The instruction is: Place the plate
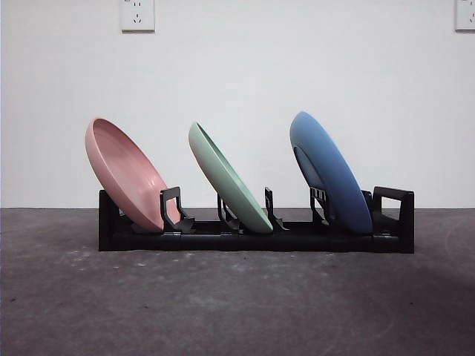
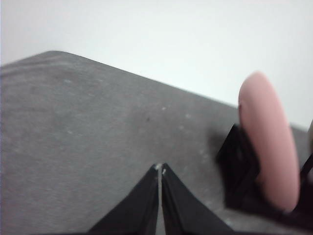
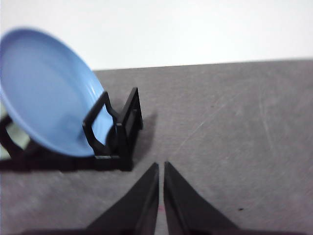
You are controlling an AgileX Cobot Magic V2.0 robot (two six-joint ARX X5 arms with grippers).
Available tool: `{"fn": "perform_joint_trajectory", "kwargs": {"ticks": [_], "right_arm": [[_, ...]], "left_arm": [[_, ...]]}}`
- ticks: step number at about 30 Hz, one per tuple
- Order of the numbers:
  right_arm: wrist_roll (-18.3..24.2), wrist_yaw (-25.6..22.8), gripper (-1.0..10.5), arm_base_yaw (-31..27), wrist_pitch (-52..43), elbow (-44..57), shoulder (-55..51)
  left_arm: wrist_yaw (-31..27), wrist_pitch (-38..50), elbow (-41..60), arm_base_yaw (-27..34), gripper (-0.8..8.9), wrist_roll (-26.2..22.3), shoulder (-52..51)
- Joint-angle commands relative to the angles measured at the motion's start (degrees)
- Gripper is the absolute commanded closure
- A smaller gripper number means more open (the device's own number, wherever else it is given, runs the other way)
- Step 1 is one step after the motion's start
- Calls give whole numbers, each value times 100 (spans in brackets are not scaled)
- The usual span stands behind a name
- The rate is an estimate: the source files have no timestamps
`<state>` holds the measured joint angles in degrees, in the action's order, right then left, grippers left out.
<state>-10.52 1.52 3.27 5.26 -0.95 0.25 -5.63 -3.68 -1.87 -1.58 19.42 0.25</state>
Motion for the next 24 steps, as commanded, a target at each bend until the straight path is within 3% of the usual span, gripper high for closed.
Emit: {"fn": "perform_joint_trajectory", "kwargs": {"ticks": [1, 5, 7, 10, 15, 21, 24], "right_arm": [[-966, -7, 930, -4, -328, 20, -4], [-1617, -11, 931, -4, -999, -42, -4], [-2028, -26, 932, -9, -841, -264, 20], [-2227, 11, 932, -9, -260, -785, 251], [-1810, 568, 932, -9, 560, -1982, 1126], [-901, 1263, 932, -7, 1952, -3663, 2527], [-662, 1471, 932, -2, 2605, -4496, 3126]], "left_arm": [[28, 289, 111, -4, 807, 887, -7], [28, 678, 61, -4, 806, 1182, -7], [48, 568, -101, -4, 804, 1600, 2], [334, 127, -470, -4, 804, 1777, 120], [1014, -815, -1405, -4, 803, 1635, 695], [1902, -2083, -2874, -4, 803, 946, 1792], [2347, -2743, -3630, -4, 803, 752, 2378]]}}
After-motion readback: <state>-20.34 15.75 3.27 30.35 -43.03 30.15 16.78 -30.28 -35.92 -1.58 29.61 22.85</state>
